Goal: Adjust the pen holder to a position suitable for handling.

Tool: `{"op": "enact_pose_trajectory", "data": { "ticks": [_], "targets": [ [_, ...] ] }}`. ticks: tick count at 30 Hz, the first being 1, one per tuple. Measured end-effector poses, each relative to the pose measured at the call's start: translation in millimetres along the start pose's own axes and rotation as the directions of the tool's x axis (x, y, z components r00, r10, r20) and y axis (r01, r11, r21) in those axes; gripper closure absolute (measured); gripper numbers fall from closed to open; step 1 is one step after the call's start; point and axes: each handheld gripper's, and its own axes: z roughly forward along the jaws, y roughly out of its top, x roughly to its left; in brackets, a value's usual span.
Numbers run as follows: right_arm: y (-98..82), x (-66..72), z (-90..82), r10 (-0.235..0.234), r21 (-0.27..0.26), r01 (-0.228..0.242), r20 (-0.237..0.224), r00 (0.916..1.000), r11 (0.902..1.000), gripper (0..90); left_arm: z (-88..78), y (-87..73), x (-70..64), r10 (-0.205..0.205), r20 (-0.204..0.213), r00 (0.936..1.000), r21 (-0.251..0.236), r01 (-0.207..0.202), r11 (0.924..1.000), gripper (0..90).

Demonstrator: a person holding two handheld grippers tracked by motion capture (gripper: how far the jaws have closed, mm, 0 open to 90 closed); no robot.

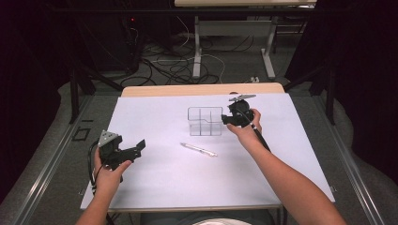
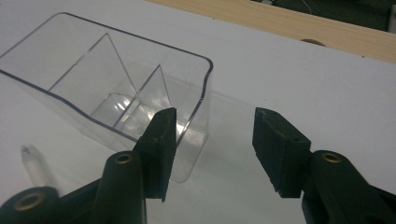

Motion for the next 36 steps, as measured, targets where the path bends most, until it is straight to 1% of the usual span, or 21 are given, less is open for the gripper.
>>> {"op": "enact_pose_trajectory", "data": {
  "ticks": [5, 9, 10, 12, 14, 15, 16, 17, 18, 19, 22, 23, 25, 28, 30, 31, 32, 33, 34, 35, 36],
  "targets": [
    [1.1, 2.7, -7.5, -0.027, 0.012, 0.028, -0.051, 0.9983, 0.9995, 41.3, 0.6, -0.4, -0.1, -0.006, -0.003, 1.0000, -0.002, 0.006, 1.0000, 1.3],
    [0.6, 5.8, -12.7, -0.046, 0.045, 0.050, -0.085, 0.9953, 0.9978, 32.4, 0.9, -0.5, 0.0, -0.006, -0.003, 1.0000, 0.000, 0.006, 1.0000, 1.3],
    [0.4, 6.4, -13.8, -0.051, 0.058, 0.057, -0.095, 0.9941, 0.9967, 29.3, 0.8, -0.5, 0.0, -0.002, -0.002, 1.0000, 0.003, 0.002, 1.0000, 1.3],
    [-0.5, 7.9, -15.0, -0.060, 0.083, 0.070, -0.117, 0.9913, 0.9940, 26.5, 1.1, -0.7, -0.2, -0.001, -0.003, 1.0000, 0.002, 0.001, 1.0000, 1.3],
    [-1.5, 8.6, -15.7, -0.061, 0.089, 0.073, -0.126, 0.9902, 0.9934, 24.7, 1.3, -0.7, -0.1, 0.000, -0.003, 1.0000, 0.001, 0.000, 1.0000, 1.3],
    [-2.2, 10.9, -17.1, -0.061, 0.103, 0.077, -0.146, 0.9875, 0.9918, 23.1, 1.3, -0.6, -0.2, 0.000, -0.003, 1.0000, 0.003, 0.000, 1.0000, 1.3],
    [-2.8, 11.7, -17.6, -0.066, 0.101, 0.082, -0.156, 0.9856, 0.9915, 21.6, 1.1, -0.6, -0.3, -0.001, -0.002, 1.0000, 0.006, 0.001, 1.0000, 1.3],
    [-3.1, 12.9, -18.5, -0.066, 0.117, 0.086, -0.162, 0.9846, 0.9894, 20.0, 1.1, -0.6, -0.3, -0.001, -0.002, 1.0000, 0.006, 0.001, 1.0000, 1.3],
    [-3.1, 12.9, -18.5, -0.066, 0.117, 0.086, -0.162, 0.9846, 0.9894, 20.0, 1.3, -0.6, -0.1, 0.001, -0.003, 1.0000, 0.003, -0.001, 1.0000, 1.3],
    [-3.8, 15.7, -19.5, -0.064, 0.128, 0.088, -0.178, 0.9819, 0.9879, 16.0, 1.3, -0.7, 0.0, 0.001, -0.004, 1.0000, 0.002, -0.001, 1.0000, 1.3],
    [-4.9, 20.5, -20.3, -0.053, 0.139, 0.083, -0.207, 0.9769, 0.9868, 15.0, 1.3, -0.7, 0.0, -0.001, -0.003, 1.0000, 0.004, 0.001, 1.0000, 1.3],
    [-5.5, 21.7, -20.3, -0.057, 0.134, 0.087, -0.214, 0.9752, 0.9872, 14.8, 1.3, -0.7, 0.0, 0.000, -0.003, 1.0000, 0.005, 0.000, 1.0000, 1.3],
    [-5.1, 25.3, -21.3, -0.052, 0.147, 0.087, -0.225, 0.9729, 0.9853, 14.6, 1.3, -0.7, -0.1, 0.000, -0.003, 1.0000, 0.007, 0.000, 1.0000, 1.3],
    [-4.2, 30.1, -21.7, -0.057, 0.153, 0.099, -0.256, 0.9650, 0.9834, 14.7, 1.4, -0.8, -0.2, 0.001, -0.002, 1.0000, 0.007, -0.001, 1.0000, 1.3],
    [-3.7, 34.2, -21.8, -0.072, 0.152, 0.115, -0.265, 0.9615, 0.9816, 15.4, 1.5, -0.9, -0.3, 0.000, -0.002, 1.0000, 0.007, 0.000, 1.0000, 1.3],
    [-3.5, 36.1, -21.8, -0.080, 0.151, 0.126, -0.276, 0.9576, 0.9804, 15.6, 1.5, -0.9, -0.4, 0.001, -0.003, 1.0000, 0.008, -0.001, 1.0000, 1.3],
    [-3.4, 38.2, -21.9, -0.091, 0.150, 0.137, -0.278, 0.9563, 0.9791, 15.7, 1.5, -0.9, -0.4, 0.001, -0.003, 1.0000, 0.008, -0.001, 1.0000, 1.3],
    [-3.4, 38.2, -21.9, -0.091, 0.150, 0.137, -0.278, 0.9563, 0.9791, 15.7, 1.5, -0.9, -0.4, 0.001, -0.003, 1.0000, 0.008, -0.001, 1.0000, 1.3],
    [-3.4, 42.3, -20.9, -0.110, 0.143, 0.157, -0.289, 0.9508, 0.9772, 15.8, 1.6, -1.0, -0.5, 0.002, -0.003, 1.0000, 0.006, -0.002, 1.0000, 1.3],
    [-3.1, 44.7, -20.0, -0.116, 0.145, 0.164, -0.294, 0.9487, 0.9758, 15.8, 1.5, -1.1, -0.5, 0.002, -0.002, 1.0000, 0.007, -0.002, 1.0000, 1.3],
    [-3.1, 44.7, -20.0, -0.116, 0.145, 0.164, -0.294, 0.9487, 0.9758, 15.8, 1.5, -1.2, -0.5, 0.003, -0.001, 1.0000, 0.007, -0.003, 1.0000, 1.3]
  ]
}}
